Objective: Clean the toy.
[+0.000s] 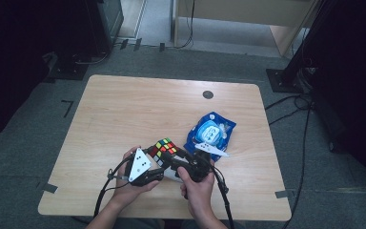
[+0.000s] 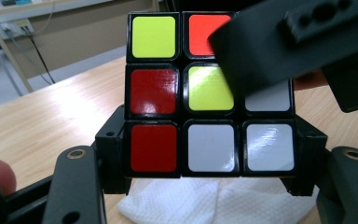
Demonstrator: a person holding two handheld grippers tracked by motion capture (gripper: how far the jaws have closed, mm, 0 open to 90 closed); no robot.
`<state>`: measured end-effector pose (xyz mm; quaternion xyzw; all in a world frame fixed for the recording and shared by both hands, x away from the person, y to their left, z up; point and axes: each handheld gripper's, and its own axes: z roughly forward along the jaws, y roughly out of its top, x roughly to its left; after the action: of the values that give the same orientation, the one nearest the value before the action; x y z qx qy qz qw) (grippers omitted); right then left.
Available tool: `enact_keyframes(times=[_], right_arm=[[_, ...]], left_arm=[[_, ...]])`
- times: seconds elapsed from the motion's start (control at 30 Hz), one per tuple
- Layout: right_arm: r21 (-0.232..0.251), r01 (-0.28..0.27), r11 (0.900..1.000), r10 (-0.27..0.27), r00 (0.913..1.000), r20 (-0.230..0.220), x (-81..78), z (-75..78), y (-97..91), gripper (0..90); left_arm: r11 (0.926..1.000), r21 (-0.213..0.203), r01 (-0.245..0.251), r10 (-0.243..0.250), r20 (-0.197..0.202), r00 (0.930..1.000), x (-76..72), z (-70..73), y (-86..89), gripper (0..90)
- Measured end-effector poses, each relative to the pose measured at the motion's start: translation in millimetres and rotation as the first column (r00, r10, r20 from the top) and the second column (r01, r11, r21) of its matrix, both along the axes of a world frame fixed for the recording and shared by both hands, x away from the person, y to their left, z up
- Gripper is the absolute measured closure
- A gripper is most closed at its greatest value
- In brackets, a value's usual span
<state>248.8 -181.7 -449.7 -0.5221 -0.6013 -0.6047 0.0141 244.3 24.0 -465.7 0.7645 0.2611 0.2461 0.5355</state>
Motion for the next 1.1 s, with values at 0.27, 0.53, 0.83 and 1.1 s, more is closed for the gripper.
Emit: enact_keyframes(times=[0.27,0.53,0.83,1.1], right_arm=[[-0.063,-0.003,0.998,0.005,0.9995,0.03,-1.3,-0.6,1.0,34.6],[-0.192,0.025,0.981,0.004,0.9891,0.147,-9.7,6.6,11.5,34.0],[-0.135,0.004,0.9908,0.012,0.9925,0.122,-7.9,4.3,9.4,34.4],[-0.155,-0.044,0.9869,0.059,0.9937,0.095,-1.6,7.9,3.4,34.5]], left_arm=[[0.9999,0.011,0.007,-0.006,-0.048,0.9988,3.7,-3.5,-1.3,33.4],[1.0,0.009,0.0,0.0,-0.027,0.9996,2.5,-3.3,0.4,33.6],[0.9993,-0.018,0.032,-0.032,-0.018,0.9993,-0.4,-1.4,-1.4,33.7],[0.9938,0.085,0.072,-0.075,0.028,0.9968,-1.0,-3.0,-1.2,30.8]])
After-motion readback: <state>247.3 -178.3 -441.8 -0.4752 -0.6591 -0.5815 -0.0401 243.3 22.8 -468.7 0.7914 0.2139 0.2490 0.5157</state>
